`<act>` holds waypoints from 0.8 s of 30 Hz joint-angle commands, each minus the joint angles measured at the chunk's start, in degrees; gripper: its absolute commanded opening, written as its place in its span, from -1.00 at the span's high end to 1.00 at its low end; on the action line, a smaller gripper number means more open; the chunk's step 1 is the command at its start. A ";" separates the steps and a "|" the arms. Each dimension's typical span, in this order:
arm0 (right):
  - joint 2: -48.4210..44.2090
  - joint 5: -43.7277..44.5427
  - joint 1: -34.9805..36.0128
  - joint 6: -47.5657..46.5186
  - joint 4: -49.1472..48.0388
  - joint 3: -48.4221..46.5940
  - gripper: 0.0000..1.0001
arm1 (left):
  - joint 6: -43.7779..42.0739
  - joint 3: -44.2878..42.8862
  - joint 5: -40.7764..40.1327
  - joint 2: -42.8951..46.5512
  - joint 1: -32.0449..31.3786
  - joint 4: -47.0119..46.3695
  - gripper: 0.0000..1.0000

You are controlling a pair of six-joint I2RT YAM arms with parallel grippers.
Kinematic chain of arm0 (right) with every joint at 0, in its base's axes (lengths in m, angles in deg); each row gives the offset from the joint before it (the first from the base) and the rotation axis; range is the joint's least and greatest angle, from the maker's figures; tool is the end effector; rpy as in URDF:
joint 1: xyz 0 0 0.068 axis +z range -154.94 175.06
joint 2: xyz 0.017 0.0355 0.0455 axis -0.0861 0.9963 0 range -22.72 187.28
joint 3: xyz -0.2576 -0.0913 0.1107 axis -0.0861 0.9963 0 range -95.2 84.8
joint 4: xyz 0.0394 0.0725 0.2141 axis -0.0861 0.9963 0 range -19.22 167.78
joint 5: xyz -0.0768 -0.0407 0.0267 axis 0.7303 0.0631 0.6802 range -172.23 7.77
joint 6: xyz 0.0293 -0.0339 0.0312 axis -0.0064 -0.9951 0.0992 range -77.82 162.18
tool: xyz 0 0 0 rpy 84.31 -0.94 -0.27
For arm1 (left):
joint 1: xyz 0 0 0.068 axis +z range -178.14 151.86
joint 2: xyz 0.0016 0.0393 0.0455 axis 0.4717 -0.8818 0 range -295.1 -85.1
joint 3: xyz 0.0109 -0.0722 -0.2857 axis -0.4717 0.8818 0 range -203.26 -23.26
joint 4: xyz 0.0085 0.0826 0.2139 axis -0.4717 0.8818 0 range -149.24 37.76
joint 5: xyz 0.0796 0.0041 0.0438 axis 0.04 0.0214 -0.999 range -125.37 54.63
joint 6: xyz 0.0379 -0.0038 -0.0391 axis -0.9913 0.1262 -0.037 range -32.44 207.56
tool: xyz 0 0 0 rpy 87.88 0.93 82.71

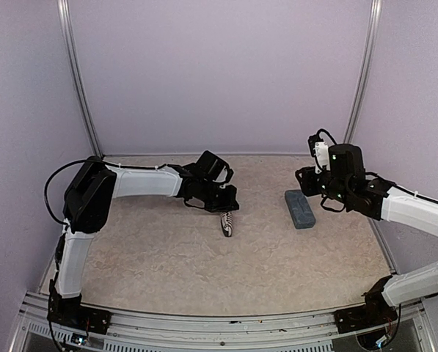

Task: Organize the sunglasses
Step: Adjust the case with sunglasses at the center of the board.

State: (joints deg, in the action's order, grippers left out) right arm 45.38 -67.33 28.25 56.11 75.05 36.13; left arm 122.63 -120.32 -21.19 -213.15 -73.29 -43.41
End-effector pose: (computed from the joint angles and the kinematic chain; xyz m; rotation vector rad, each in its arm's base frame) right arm 0.1990 0.1190 0.3222 -0.1640 1.9736 0.2786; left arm 0.3342 -0.3487 0.2025 0.3521 2.5509 -0.9004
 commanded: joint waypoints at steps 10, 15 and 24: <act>-0.61 5.03 -0.84 -1.61 -2.83 1.14 -0.01 | -2.81 8.28 -7.53 5.48 2.04 4.31 1.00; 0.03 5.14 -1.00 -1.63 -2.32 0.31 -0.14 | -3.52 10.80 -7.67 7.48 2.30 3.59 1.00; 0.72 5.63 -2.03 -1.92 -0.60 -0.64 -0.50 | -3.85 12.94 -5.95 12.72 3.57 1.30 1.00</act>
State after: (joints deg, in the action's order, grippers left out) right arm 45.81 -62.78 27.35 54.86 73.98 36.96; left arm 119.90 -108.34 -27.49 -205.00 -70.86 -41.35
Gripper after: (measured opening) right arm 0.712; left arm 0.005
